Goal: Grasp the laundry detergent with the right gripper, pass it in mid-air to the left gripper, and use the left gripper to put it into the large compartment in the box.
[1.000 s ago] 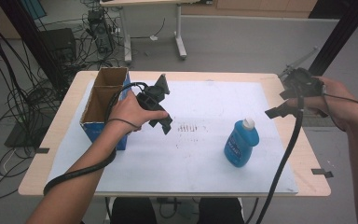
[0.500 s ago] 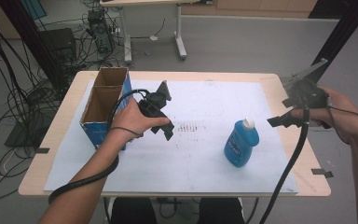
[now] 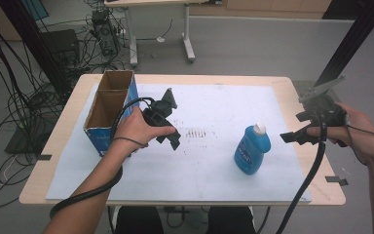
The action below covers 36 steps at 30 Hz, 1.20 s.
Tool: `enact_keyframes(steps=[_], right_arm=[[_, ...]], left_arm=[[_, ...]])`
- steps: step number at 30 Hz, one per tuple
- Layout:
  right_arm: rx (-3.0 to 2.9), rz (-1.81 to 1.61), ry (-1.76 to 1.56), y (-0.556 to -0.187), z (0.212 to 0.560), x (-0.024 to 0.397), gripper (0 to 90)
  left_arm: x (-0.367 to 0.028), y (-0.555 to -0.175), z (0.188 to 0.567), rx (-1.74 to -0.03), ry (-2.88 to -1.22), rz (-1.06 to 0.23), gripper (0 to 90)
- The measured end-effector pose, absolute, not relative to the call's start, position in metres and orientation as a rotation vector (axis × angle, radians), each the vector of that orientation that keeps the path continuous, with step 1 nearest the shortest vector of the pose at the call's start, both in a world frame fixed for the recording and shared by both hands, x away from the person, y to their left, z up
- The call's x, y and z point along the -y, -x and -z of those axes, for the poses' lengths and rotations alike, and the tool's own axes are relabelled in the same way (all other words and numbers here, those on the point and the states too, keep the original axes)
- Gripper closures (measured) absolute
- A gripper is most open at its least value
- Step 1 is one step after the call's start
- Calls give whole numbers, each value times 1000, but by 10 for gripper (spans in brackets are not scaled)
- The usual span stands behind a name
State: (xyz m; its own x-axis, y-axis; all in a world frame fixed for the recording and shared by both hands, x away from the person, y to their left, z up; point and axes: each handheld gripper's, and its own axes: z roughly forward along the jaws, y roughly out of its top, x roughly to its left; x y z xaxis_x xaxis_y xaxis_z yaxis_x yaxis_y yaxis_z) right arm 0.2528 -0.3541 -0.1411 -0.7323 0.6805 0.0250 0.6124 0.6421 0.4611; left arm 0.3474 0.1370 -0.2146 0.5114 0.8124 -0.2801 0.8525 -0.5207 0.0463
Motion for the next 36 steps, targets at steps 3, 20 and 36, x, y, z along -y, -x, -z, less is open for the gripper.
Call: enact_keyframes(steps=[3, 20, 36], right_arm=[[-2712, -677, -1069, -250, 143, 354, 74], [-2713, -703, -1073, -235, 158, 355, 70], [-2684, -790, -1049, -218, 176, 360, 70]], left_arm=[[-136, -345, 216, -1439, -2571, 333, 72], [-140, -337, 216, -1429, -2560, 322, 73], [-147, -326, 220, -1437, -2490, 320, 75]])
